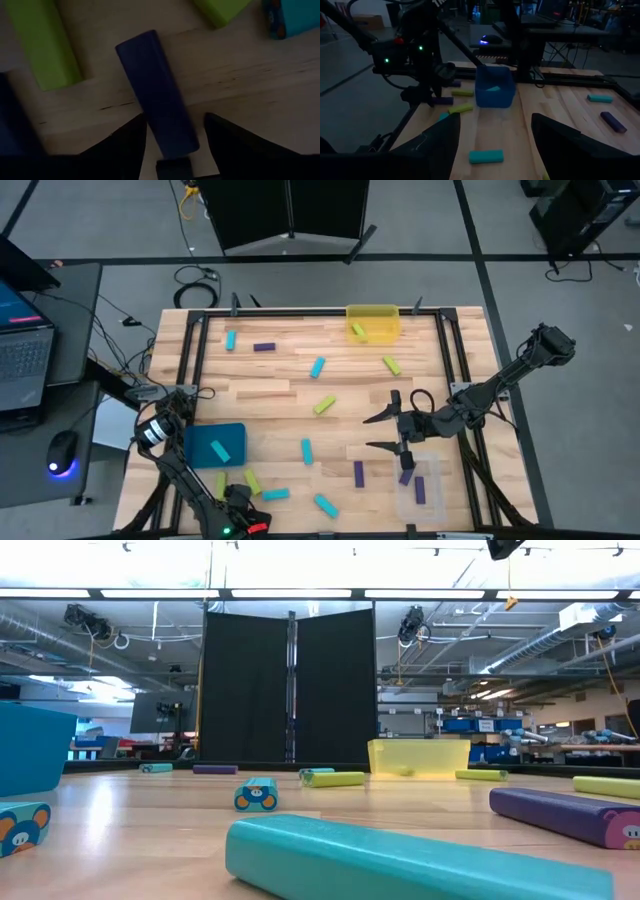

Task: Sort blocks
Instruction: Put the purple block into the transparent bin

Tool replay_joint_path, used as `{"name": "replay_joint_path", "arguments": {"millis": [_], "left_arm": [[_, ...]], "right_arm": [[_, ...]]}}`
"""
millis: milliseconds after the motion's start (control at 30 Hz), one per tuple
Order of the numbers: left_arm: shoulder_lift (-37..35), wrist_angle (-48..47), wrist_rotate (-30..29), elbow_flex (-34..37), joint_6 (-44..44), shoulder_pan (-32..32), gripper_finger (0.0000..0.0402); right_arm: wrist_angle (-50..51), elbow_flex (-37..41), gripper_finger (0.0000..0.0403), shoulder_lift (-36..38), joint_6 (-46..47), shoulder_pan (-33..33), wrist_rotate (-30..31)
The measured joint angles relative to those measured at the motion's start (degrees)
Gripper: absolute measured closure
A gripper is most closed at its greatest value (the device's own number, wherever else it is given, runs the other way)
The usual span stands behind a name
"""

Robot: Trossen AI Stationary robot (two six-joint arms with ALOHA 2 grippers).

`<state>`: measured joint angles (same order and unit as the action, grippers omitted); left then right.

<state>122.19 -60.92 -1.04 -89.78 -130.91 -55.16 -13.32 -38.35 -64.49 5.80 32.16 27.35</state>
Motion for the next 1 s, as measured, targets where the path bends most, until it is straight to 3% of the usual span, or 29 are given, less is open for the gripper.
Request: {"name": "replay_joint_path", "arguments": {"millis": [367, 700, 1000], "left_arm": [[0.1, 0.2, -0.4, 0.0, 0.6, 0.0, 0.0281], [0.2, -0.7, -1.2, -0.7, 3.0, -0.3, 0.0287], [0.4, -7.1, -2.5, -4.3, 2.9, -0.8, 0.0287]], "right_arm": [[-0.4, 0.0, 0.0151, 0.0, 0.0, 0.0, 0.0], [-0.4, 0.0, 0.0153, 0.0, 0.0, 0.0, 0.0], [-1.6, 0.0, 0.0155, 0.0, -1.5, 0.0, 0.0]]}}
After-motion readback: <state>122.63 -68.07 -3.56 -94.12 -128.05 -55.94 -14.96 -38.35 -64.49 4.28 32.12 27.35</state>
